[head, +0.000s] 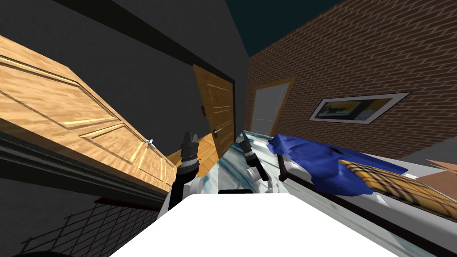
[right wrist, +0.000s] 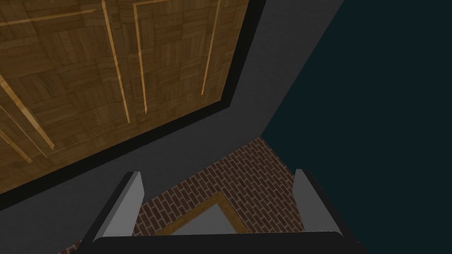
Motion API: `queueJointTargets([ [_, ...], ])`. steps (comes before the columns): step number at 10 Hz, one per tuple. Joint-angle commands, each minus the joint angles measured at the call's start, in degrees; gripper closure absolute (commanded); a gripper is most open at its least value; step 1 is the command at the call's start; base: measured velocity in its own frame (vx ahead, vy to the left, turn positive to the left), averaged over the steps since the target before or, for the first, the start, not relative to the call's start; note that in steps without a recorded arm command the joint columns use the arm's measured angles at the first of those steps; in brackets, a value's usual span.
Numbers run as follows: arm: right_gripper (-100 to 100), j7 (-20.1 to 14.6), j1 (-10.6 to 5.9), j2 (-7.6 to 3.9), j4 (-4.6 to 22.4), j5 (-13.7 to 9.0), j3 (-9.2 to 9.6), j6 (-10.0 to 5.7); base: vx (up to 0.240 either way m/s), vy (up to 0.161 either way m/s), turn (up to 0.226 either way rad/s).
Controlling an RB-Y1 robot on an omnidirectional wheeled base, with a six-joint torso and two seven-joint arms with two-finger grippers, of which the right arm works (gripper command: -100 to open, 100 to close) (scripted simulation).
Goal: Push the door open
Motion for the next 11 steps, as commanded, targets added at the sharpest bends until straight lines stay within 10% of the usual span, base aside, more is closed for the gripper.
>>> queueJointTargets([
  [1, -100, -0.1, -1.12, 0.11, 1.8, 0.1, 1.58, 0.3, 0.109, 0.003, -0.015],
  [11, -100, -2.1, -9.33, -0.67, 14.2, -0.4, 10.97, 1.9, 0.115, 0.007, -0.022],
])
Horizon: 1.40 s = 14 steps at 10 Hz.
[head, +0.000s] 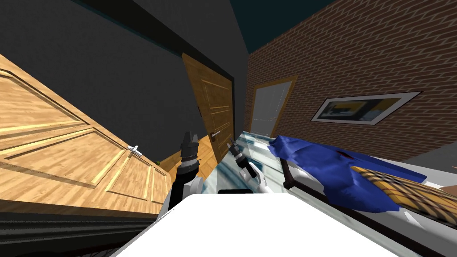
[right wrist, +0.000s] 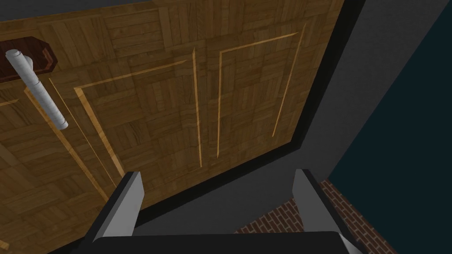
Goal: Push the door open
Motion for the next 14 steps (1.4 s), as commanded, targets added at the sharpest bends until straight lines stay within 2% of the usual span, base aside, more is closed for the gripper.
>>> queueJointTargets([
  [1, -100, -0.4, -1.86, 0.04, 2.4, -0.1, 2.06, 0.73, 0.149, 0.015, -0.033],
  [14, -100, -2.5, -10.6, -0.38, 15.6, -0.6, 12.04, 2.44, 0.109, 0.007, -0.019],
])
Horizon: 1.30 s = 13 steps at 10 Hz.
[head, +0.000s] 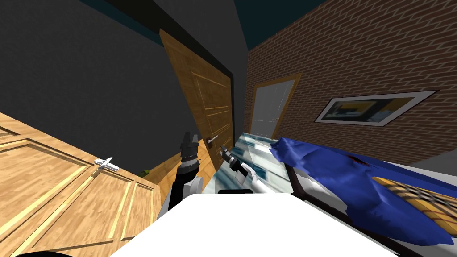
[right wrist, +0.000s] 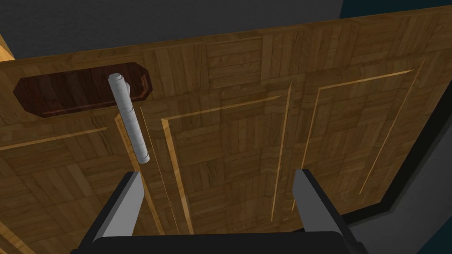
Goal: Push the door open
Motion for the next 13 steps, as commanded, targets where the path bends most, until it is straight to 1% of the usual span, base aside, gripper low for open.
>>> queueJointTargets([
  [1, -100, -0.3, -1.53, 0.19, 2.1, 0.0, 1.72, 0.59, 0.138, 0.033, -0.032],
  [3, -100, -0.7, -3.56, 0.14, 5.2, -0.2, 4.05, 0.99, 0.191, 0.032, -0.028],
  [5, -100, -1.0, -4.54, 0.12, 6.6, -0.2, 5.16, 1.18, 0.141, 0.013, -0.014],
  [8, -100, -1.6, -7.0, 0.09, 10.4, -0.4, 7.98, 1.66, 0.155, 0.022, -0.023],
  [10, -100, -2.0, -8.83, 0.08, 13.1, -0.5, 10.06, 2.01, 0.235, 0.011, -0.023],
  [12, -100, -2.4, -10.22, 0.09, 15.2, -0.5, 11.66, 2.28, 0.234, 0.047, -0.022],
  [13, -100, -2.3, -9.77, 0.08, 14.5, -0.5, 11.13, 2.16, 0.114, 0.027, -0.004],
])
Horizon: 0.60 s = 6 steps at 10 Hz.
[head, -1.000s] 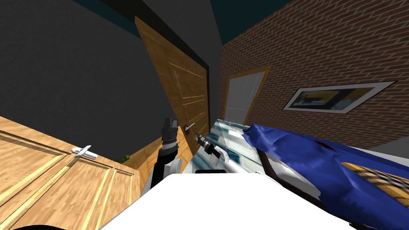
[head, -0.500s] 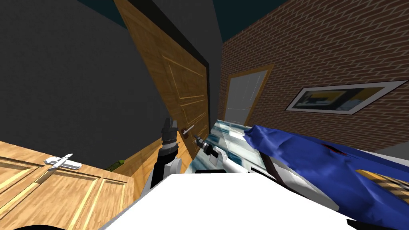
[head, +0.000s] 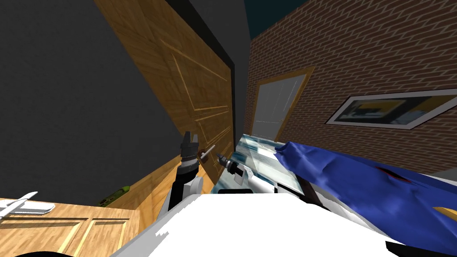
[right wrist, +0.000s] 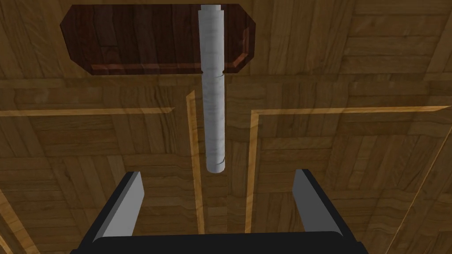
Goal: Push the door open
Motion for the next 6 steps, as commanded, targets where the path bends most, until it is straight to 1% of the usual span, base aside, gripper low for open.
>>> queueJointTargets([
  [1, -100, 0.2, 0.05, 0.37, 0.4, 0.0, -0.34, 0.03, 0.095, 0.087, 0.05],
  [2, -100, 0.3, 0.07, 0.5, 0.6, 0.0, -0.46, 0.05, 0.116, 0.165, 0.038],
  [6, -100, 0.9, 0.23, 1.77, 2.0, 0.1, -1.57, 0.16, 0.126, 0.188, 0.048],
])
